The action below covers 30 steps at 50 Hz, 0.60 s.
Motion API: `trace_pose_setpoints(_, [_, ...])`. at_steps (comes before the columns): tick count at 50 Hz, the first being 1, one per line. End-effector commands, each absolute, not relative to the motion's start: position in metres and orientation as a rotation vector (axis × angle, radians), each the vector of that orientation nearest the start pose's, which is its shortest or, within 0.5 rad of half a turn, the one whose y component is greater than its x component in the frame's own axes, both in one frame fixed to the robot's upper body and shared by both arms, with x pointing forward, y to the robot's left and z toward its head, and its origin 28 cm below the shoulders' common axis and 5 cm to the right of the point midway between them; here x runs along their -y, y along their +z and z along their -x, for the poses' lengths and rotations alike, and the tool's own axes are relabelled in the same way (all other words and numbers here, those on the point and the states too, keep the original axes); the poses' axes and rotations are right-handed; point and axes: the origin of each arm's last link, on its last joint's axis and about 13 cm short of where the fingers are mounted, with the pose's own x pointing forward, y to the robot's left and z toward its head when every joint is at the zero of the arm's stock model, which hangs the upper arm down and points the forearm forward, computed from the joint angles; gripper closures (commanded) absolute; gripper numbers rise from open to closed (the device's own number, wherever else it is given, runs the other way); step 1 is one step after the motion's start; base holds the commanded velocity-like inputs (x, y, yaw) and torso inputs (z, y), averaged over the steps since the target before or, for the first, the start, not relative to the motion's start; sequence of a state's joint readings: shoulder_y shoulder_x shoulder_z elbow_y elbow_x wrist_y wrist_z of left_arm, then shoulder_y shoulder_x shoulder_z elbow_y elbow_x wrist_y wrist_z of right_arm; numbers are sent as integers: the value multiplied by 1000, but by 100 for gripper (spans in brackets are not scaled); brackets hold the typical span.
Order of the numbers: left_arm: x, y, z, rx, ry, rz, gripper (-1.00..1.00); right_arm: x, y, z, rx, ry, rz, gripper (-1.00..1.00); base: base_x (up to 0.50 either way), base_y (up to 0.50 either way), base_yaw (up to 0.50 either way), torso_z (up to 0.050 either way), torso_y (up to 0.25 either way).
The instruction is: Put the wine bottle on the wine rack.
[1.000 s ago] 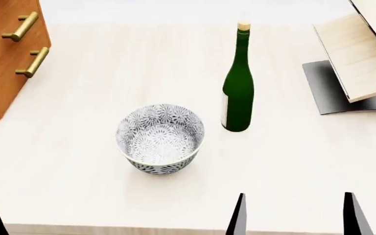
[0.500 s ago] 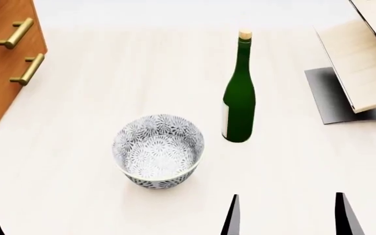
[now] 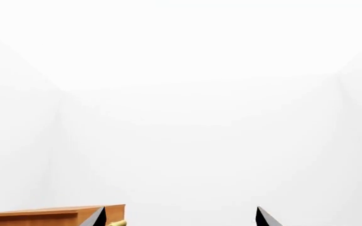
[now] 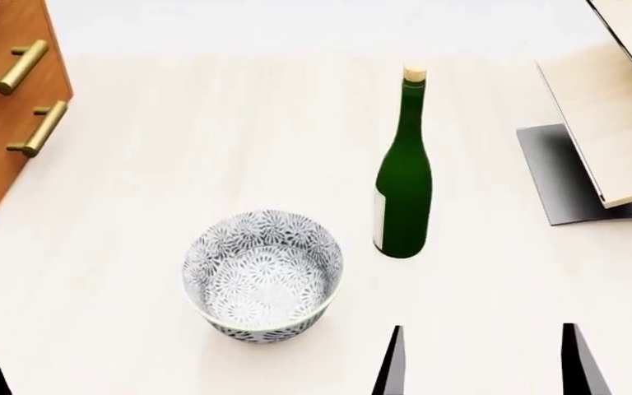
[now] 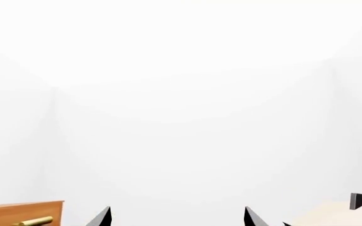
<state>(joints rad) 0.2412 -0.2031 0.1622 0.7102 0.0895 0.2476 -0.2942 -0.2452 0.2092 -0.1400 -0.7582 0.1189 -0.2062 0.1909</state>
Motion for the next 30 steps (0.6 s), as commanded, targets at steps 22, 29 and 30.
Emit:
trace_pose_setpoints(22, [-199,133,-142,722,35,-69,-100,94,135,-143,657,68,-83,-100,100,0,0,0,0])
trace_pose_setpoints(29, [-198,132,-142,729,34,-67,-100,93,135,-143,651,70,-81,-100,99,0,0,0,0])
trace_pose_setpoints(30, [-199,131,-142,729,35,-68,-100,93,135,-144,650,71,-82,-100,102,0,0,0,0])
